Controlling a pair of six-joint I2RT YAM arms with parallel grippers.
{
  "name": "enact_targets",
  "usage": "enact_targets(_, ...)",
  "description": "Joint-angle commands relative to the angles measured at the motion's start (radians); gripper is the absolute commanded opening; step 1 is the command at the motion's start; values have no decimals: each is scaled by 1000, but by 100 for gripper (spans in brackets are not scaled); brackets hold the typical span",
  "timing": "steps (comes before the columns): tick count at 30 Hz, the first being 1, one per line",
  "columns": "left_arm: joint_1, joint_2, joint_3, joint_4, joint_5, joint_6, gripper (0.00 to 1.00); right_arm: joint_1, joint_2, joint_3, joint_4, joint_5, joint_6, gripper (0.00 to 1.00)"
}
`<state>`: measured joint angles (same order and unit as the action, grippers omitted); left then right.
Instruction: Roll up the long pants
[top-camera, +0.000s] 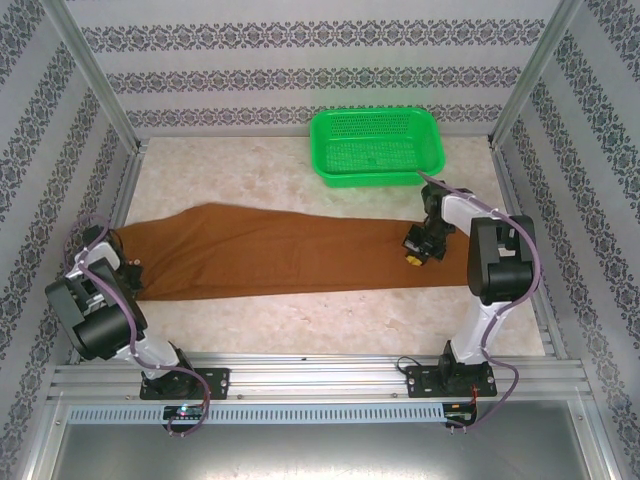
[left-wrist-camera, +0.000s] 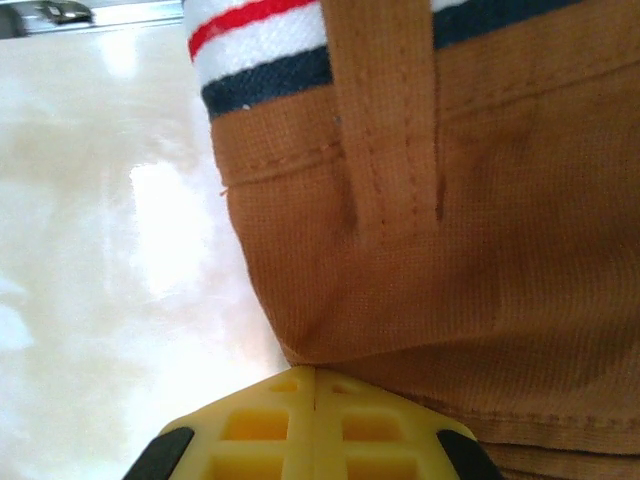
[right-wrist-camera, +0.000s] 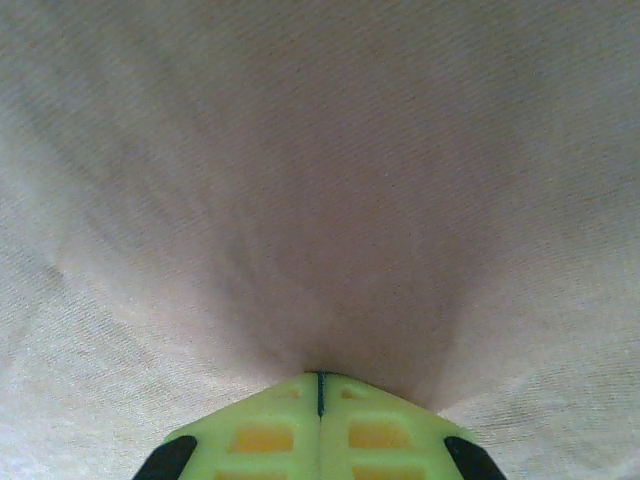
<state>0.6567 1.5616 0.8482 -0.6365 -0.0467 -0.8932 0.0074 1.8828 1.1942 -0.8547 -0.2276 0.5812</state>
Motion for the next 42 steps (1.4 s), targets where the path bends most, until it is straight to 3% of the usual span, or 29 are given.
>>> enact_targets(1,3,56,30,91,91,-40,0,-51,85,41,-52,95,20,0)
enact_targets(14,-72,135,90,92,119,-68,0,-172,260,354,-222,222,11,0)
enact_targets(25,-87,97,139,60,112,-47,0,-257,490,816,-370,273,-32,0)
enact_targets(27,-97,77,164,57,106,-35,0,-261,440,791,-341,300,-32,0)
enact_targets(34,-142,-19,211,33,27,-2,0,-234,47,390,-183,305,-27,0)
enact_targets(42,-162,-109,143,21,5,-7,0,-220,-15,134,-152,304,-48,0)
